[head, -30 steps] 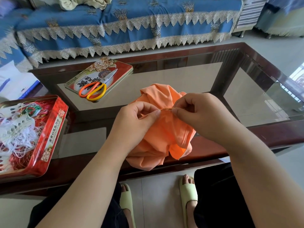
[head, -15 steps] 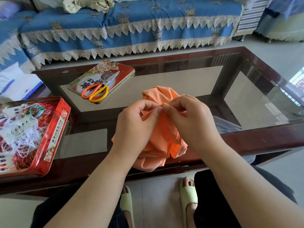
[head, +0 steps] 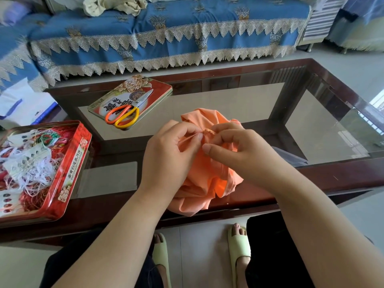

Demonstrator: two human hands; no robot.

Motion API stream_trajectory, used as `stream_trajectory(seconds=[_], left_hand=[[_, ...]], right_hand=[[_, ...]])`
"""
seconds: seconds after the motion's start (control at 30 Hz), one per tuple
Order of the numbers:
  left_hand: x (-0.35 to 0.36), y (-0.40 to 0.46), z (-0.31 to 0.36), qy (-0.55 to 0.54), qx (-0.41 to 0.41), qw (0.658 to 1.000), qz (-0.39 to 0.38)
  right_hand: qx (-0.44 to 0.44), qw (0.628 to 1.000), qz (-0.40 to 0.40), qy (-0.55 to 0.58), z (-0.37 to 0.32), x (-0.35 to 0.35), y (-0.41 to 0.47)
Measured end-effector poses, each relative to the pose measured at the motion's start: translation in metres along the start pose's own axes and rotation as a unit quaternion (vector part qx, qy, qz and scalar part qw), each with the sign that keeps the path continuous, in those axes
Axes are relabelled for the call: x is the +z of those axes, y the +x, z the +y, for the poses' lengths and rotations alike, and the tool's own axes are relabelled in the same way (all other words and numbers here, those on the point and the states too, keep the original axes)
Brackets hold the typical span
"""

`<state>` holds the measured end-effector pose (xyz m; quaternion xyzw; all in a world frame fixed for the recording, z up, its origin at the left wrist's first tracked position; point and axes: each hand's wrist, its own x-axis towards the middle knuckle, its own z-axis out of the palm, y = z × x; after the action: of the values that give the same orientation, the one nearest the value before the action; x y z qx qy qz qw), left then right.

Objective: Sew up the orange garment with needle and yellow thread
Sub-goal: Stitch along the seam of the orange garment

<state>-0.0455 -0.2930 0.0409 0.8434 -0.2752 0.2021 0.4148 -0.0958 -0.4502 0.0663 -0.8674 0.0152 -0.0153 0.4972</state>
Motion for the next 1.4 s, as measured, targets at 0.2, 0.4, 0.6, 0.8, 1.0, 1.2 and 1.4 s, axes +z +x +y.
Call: stream_trajectory(seconds=[0.2,0.4,0.6,0.8,1.0,1.2,1.4], left_hand=[[0.005,-0.002,0.001,-0.018,0.032,0.999,-0.010],[0.004,0.001,-0.002,-0.024,0.026,0.999,-0.016],[0.003,0.001,0.001,-0.062,0.026,0.997,-0.042],[-0.005,0.003,0.004,-0.111,-0.014,0.991,-0.067],[-0.007,0.004,0.006,-0.117,0.001,0.989,-0.087],[-0.004,0.003,0.008,-0.112,0.012,0.986,-0.123],[-0.008,0.002,0.008,-0.170,-0.078,0.954,-0.236]], right_hand=[[0.000,0.999,0.037,-0.008,0.005,0.000,0.004],[-0.005,1.000,0.014,-0.001,0.004,-0.002,0.004],[-0.022,0.999,0.023,-0.012,0.005,-0.004,0.005],[-0.014,0.947,0.318,0.035,0.019,-0.036,0.012],[0.013,0.973,0.220,-0.071,0.016,-0.035,0.011],[-0.024,0.996,0.085,0.005,0.002,-0.006,0.008],[0.009,0.865,0.155,0.477,0.007,-0.029,0.021]])
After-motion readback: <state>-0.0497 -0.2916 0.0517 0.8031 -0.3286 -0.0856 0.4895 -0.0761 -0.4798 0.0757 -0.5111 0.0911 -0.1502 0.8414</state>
